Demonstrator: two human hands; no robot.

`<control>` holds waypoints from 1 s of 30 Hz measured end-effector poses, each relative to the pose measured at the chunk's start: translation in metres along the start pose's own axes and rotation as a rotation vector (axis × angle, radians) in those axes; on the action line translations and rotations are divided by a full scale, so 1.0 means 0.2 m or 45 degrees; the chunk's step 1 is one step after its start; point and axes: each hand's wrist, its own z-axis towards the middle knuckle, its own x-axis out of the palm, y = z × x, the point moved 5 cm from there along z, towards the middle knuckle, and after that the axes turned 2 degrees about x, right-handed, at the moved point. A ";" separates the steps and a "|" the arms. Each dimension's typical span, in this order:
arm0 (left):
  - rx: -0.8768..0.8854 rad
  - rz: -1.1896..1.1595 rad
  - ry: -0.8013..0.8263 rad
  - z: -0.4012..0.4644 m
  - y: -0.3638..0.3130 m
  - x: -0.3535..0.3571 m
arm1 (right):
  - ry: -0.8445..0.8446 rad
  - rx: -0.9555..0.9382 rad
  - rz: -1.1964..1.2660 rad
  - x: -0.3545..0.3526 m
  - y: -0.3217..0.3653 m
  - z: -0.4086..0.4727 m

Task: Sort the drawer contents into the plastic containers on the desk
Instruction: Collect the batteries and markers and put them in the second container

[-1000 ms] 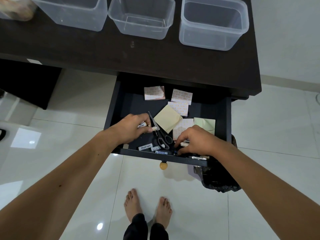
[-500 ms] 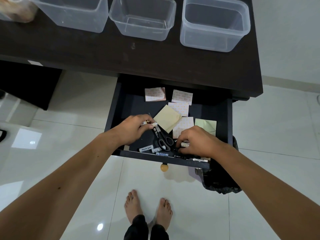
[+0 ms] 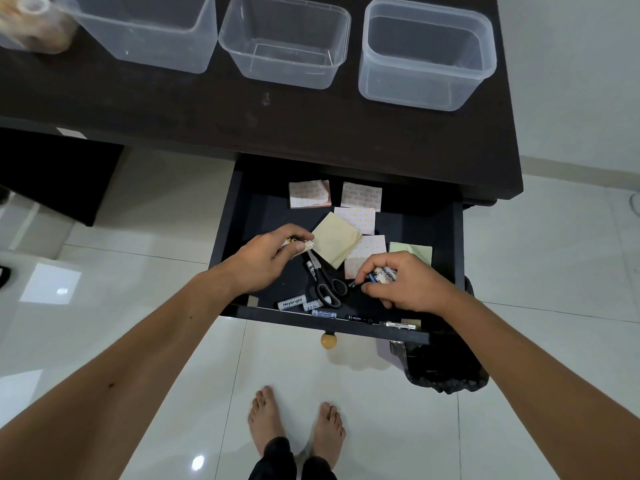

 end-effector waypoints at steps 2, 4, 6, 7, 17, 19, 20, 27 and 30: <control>0.008 -0.018 -0.008 0.00 0.00 0.00 | 0.000 0.028 0.033 0.00 0.00 0.00; 0.018 -0.022 -0.019 0.00 -0.01 -0.01 | -0.003 0.035 0.045 0.00 0.00 0.00; 0.023 -0.053 -0.027 0.00 -0.02 -0.01 | -0.014 0.022 0.055 0.00 -0.01 0.01; 0.022 -0.074 -0.025 0.00 -0.02 -0.01 | -0.019 0.019 0.050 0.00 -0.02 0.01; -0.002 -0.201 0.050 0.02 0.02 0.02 | -0.127 -0.081 -0.060 0.01 -0.04 0.05; -0.028 -0.235 0.067 0.02 0.03 0.03 | -0.154 -0.063 -0.067 0.01 -0.04 0.06; -0.044 -0.244 0.077 0.01 0.03 0.03 | -0.160 -0.073 -0.095 0.01 -0.04 0.06; -0.117 -0.252 0.129 0.02 0.06 0.05 | -0.125 -0.202 -0.426 0.03 -0.04 0.12; -0.119 -0.258 0.142 0.02 0.06 0.06 | -0.096 -0.240 -0.544 0.04 -0.02 0.14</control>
